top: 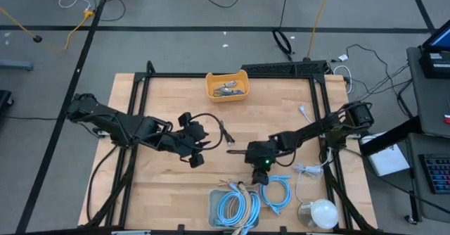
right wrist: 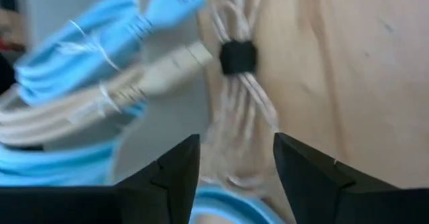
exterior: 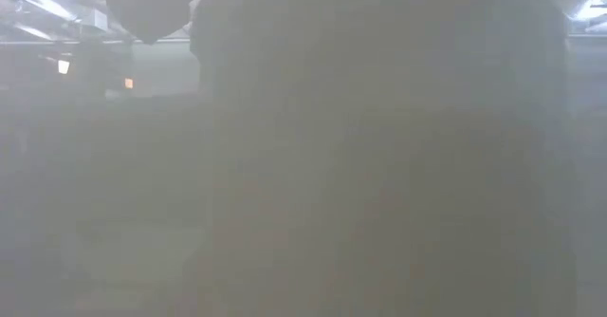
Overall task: Sort cables into bins
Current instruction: Put the brown patterned charger cable into the yellow bin
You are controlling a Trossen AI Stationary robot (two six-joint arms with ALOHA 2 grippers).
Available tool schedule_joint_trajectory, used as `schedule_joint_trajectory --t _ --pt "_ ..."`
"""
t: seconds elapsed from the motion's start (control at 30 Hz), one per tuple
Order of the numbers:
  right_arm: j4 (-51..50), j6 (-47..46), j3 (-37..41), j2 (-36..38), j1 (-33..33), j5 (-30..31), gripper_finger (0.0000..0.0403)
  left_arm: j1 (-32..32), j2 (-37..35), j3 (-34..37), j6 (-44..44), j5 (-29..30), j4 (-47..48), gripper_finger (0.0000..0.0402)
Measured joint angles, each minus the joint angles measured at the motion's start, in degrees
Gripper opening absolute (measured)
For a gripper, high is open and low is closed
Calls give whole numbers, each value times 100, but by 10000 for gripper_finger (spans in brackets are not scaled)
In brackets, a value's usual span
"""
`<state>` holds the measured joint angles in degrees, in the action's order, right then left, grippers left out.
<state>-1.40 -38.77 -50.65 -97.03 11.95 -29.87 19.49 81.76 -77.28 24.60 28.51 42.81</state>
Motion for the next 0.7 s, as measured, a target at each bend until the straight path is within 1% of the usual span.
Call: schedule_joint_trajectory --t 0.1,0.2,0.37,0.53,0.7 --pt "-674 377 -170 0 -111 12 188 -1 0 0 -2 0 17 131" --pt "-1079 611 -335 0 -274 145 188 -25 0 0 -2 0 52 131" --pt "-1097 556 -523 0 -485 -1 191 -28 0 0 -7 7 153 131" --pt "-1281 561 -638 0 -512 -177 191 -28 0 0 0 7 276 131" --pt "-1447 526 -639 0 -483 -202 186 -28 0 0 0 9 345 131"
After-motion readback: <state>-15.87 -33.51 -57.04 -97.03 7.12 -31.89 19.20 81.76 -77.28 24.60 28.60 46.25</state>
